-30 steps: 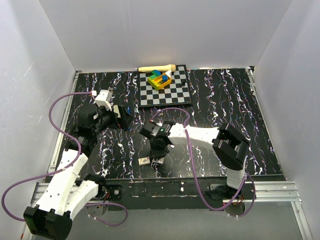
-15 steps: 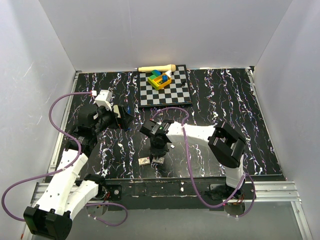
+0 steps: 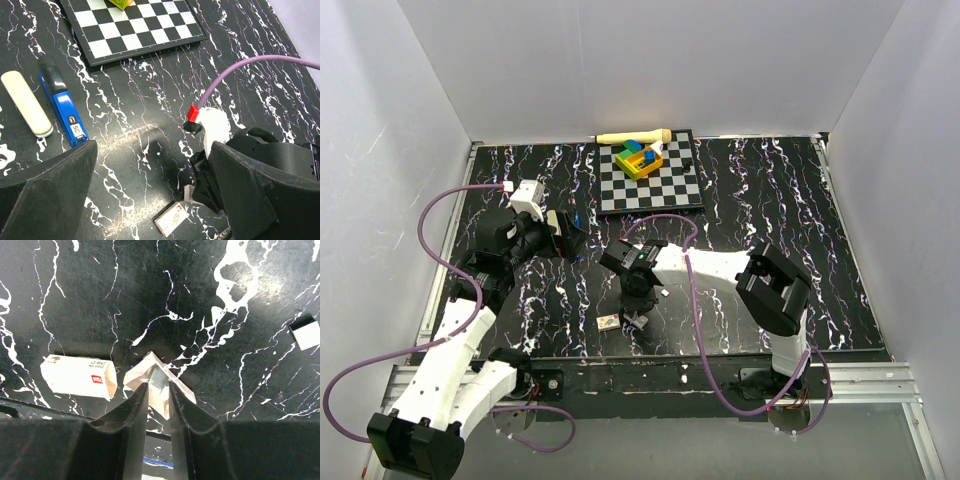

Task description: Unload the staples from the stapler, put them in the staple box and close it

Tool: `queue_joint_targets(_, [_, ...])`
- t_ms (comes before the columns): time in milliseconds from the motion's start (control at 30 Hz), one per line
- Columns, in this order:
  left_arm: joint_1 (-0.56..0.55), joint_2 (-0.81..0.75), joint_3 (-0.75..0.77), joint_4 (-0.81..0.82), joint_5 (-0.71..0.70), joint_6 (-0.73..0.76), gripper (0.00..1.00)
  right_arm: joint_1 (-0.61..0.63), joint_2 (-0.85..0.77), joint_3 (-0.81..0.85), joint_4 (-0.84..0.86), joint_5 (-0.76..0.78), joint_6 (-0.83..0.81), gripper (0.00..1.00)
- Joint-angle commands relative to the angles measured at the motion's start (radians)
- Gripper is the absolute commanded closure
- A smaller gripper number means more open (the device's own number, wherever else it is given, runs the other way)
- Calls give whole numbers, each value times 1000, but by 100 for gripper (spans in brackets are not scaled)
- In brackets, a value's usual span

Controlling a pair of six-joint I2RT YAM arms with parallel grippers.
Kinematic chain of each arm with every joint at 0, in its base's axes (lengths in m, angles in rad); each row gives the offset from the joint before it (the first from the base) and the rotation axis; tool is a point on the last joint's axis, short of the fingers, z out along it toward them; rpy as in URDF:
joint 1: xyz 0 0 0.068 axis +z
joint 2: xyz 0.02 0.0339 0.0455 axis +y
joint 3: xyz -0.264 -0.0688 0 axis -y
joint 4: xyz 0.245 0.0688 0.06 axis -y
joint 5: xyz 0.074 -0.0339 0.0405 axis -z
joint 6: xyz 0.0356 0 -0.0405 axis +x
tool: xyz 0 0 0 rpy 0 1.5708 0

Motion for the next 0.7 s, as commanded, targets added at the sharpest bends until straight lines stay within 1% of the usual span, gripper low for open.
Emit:
queue_joint_targets(0, [-3,-11,7,1,4,-1,2,9,-33,42,-10,46,-1,69])
queue_joint_targets(333, [-3,-12,5,1,1,2,2,52,-90,73,-60,135,-18,65])
queue_joint_targets(467, [-3,-14,5,1,-2,4,2,68,-131,73,-88,147,-62,65])
queue_joint_targets(567, [-3,-17,4,1,-7,4,2,77,-156,57,-88,103,-116,66])
queue_joint_targets(667, [-4,-17,4,1,-11,5,2,79,-179,7,-67,20,-182,72])
